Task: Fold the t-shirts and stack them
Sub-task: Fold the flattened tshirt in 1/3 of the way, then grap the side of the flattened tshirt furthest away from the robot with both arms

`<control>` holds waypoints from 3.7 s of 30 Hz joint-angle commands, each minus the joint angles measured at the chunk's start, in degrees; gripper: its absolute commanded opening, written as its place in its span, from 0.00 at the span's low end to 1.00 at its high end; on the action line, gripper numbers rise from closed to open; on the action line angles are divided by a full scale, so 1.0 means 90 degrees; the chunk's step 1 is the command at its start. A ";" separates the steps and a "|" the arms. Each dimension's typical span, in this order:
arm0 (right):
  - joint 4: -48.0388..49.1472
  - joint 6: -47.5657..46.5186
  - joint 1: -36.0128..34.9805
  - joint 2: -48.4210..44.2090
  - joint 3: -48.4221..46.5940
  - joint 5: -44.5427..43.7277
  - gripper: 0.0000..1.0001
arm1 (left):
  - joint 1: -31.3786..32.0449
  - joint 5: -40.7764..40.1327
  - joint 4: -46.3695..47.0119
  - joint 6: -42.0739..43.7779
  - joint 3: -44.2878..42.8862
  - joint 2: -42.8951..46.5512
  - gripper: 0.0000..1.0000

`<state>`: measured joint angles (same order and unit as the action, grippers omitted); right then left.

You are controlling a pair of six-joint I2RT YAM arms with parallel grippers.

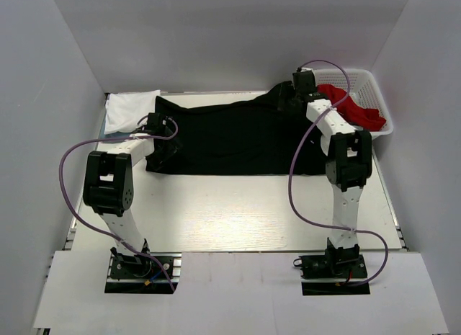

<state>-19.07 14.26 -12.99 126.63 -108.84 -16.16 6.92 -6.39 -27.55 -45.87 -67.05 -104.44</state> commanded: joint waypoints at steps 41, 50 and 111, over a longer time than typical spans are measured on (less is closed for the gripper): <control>0.0966 0.0906 -0.0040 -0.0757 0.1387 0.0165 0.90 | -0.0017 -0.0247 -0.0132 0.0379 0.0194 0.0628 1.00; 0.0849 0.1481 -0.0128 -0.2213 0.3332 0.0496 0.90 | 0.0120 0.0007 0.0141 0.0555 0.0106 0.0961 1.00; 0.0137 0.1628 -0.0167 -0.5057 0.5697 0.0986 0.90 | -0.0524 -0.1887 -0.1676 -0.0685 -0.1808 -0.0386 1.00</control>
<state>-18.70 29.82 -14.85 79.66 -53.89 -4.78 3.70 -21.19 -40.97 -52.53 -80.51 -107.61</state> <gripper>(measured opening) 0.896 0.996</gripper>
